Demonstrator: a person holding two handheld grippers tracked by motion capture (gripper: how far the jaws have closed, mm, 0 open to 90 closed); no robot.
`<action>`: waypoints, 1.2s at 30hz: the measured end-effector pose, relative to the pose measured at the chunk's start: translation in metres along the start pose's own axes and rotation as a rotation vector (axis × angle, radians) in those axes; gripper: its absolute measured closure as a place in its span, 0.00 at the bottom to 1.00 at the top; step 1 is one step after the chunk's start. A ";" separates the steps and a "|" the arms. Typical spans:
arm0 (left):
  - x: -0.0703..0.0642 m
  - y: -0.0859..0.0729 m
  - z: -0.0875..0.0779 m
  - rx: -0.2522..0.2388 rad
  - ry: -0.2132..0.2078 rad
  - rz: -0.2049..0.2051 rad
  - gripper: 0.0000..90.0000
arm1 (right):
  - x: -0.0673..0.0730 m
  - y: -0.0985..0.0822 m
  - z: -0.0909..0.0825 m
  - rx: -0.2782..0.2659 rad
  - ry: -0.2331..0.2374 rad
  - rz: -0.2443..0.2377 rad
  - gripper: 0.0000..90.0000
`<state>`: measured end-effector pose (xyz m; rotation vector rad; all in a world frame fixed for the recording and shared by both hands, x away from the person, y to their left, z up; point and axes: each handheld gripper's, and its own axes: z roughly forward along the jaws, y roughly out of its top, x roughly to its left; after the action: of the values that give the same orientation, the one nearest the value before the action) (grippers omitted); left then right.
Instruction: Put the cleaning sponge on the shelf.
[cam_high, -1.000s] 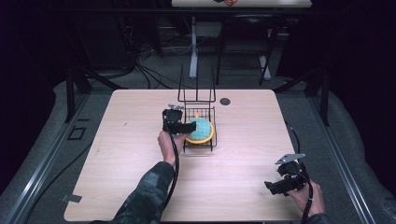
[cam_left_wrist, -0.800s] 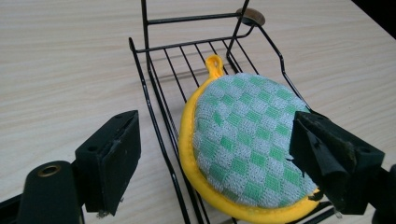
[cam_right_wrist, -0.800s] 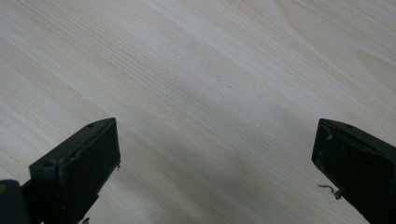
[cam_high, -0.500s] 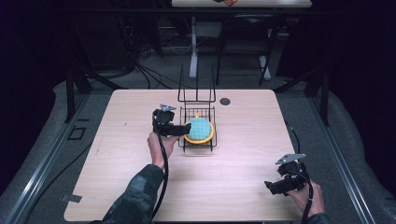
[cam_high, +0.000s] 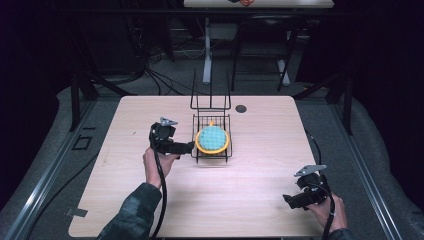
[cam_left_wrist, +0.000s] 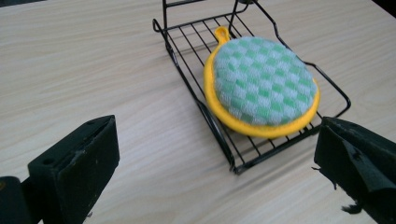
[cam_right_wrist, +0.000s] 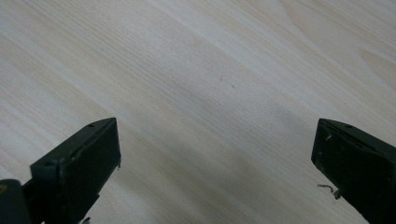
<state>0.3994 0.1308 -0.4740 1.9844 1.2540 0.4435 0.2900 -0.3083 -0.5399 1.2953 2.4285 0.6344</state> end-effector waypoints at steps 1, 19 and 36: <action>0.002 -0.005 -0.005 0.015 -0.002 0.017 0.00 | 0.000 0.000 0.000 0.000 -0.003 0.001 0.01; 0.037 -0.075 -0.054 0.053 0.063 -0.019 0.00 | 0.001 -0.001 0.002 0.006 0.003 -0.002 0.01; 0.055 -0.115 -0.053 0.095 0.078 -0.040 0.00 | 0.000 -0.001 0.003 0.012 0.008 -0.006 0.01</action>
<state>0.3198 0.2289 -0.5281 2.0345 1.3838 0.4537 0.2909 -0.3079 -0.5428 1.2919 2.4452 0.6254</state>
